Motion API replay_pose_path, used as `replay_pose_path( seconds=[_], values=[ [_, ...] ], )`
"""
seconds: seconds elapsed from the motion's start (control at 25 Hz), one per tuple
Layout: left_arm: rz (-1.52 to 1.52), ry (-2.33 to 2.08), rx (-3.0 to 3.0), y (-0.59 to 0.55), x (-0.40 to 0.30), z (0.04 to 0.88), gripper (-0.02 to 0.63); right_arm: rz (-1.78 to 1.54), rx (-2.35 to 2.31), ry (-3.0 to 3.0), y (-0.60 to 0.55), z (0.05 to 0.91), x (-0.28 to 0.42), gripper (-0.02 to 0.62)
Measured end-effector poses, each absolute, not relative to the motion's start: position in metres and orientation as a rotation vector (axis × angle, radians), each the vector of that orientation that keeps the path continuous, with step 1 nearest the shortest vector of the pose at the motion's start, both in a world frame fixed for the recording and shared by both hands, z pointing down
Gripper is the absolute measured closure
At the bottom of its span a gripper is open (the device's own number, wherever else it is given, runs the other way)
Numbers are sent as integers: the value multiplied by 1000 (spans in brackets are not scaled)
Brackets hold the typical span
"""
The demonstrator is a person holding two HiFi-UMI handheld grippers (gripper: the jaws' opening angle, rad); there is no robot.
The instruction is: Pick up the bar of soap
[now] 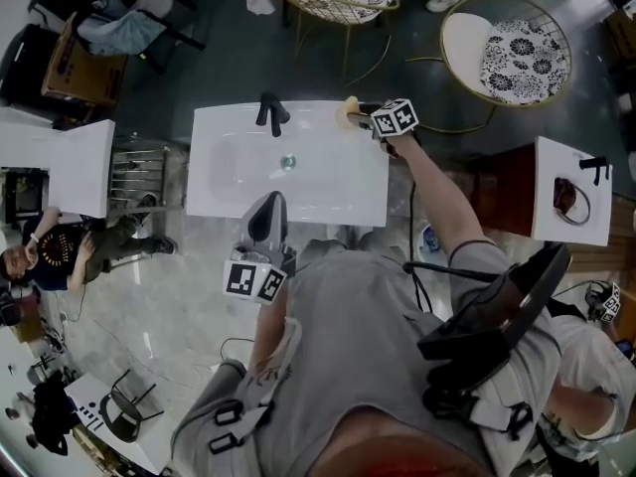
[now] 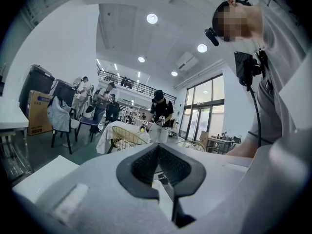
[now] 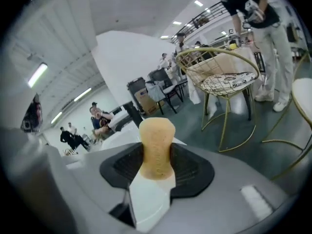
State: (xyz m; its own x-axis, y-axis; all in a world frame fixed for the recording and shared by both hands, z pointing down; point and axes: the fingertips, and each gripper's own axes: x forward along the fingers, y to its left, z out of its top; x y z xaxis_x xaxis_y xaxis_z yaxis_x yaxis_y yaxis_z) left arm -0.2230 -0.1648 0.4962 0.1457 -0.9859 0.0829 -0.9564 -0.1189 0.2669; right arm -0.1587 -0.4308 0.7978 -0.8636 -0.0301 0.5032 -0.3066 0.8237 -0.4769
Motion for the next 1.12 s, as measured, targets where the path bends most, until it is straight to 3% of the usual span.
replay_pose_path(
  seconds=[0.24,0.84,1.12],
  values=[
    [-186,-1849,2222,-178,-220,491,612,853,392,-2755,-428,727,-151,416],
    [-300,-1744,2434,-231,-207,452,612,361,606,-3106,-366,491,-106,416],
    [-293,-1675,2503,-250,-199,446,612,86,757,-3074,-323,425,-76,414]
  ],
)
